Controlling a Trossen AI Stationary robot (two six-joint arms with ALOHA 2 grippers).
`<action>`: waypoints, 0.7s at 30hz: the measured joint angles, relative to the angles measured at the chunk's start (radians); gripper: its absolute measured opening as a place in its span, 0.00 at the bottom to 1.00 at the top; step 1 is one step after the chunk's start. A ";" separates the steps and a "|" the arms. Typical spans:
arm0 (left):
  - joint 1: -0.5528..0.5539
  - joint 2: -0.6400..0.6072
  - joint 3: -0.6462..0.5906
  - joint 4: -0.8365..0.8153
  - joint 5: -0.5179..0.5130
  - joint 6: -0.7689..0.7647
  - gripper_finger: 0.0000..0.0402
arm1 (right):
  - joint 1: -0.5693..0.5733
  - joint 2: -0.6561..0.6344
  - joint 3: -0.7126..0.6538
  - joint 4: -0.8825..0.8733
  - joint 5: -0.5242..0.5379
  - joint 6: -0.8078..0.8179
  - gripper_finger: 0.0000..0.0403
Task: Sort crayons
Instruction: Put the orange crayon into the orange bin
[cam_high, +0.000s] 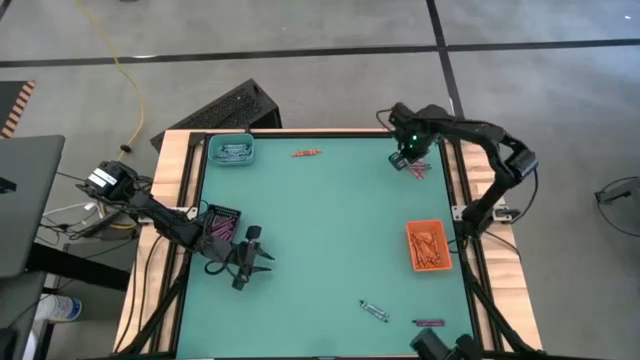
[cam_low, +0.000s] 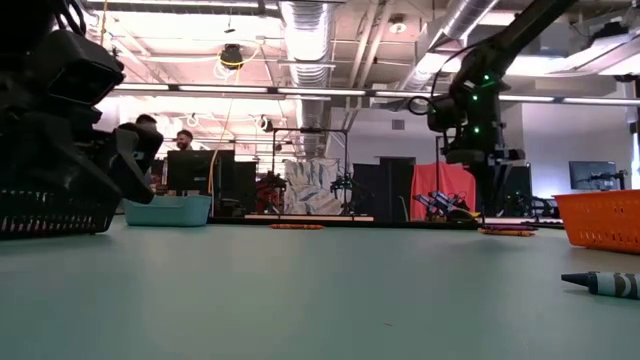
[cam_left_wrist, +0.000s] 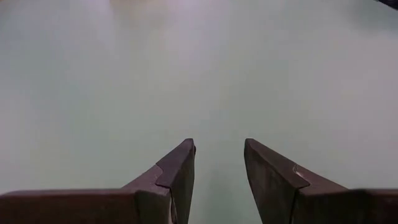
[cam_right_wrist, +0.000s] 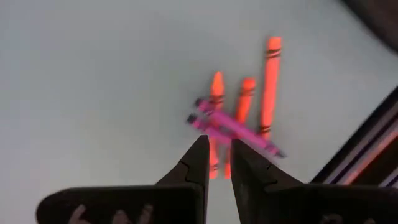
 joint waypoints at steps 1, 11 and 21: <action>0.000 0.000 0.000 0.000 -0.001 -0.007 0.32 | -0.014 0.000 0.000 0.014 0.000 -0.017 0.16; 0.000 0.000 0.000 0.022 -0.141 -0.041 0.32 | -0.117 0.017 0.002 0.185 -0.009 -0.083 0.16; 0.000 0.000 0.000 0.036 -0.206 -0.059 0.32 | -0.186 0.190 0.019 0.190 -0.032 -0.049 0.16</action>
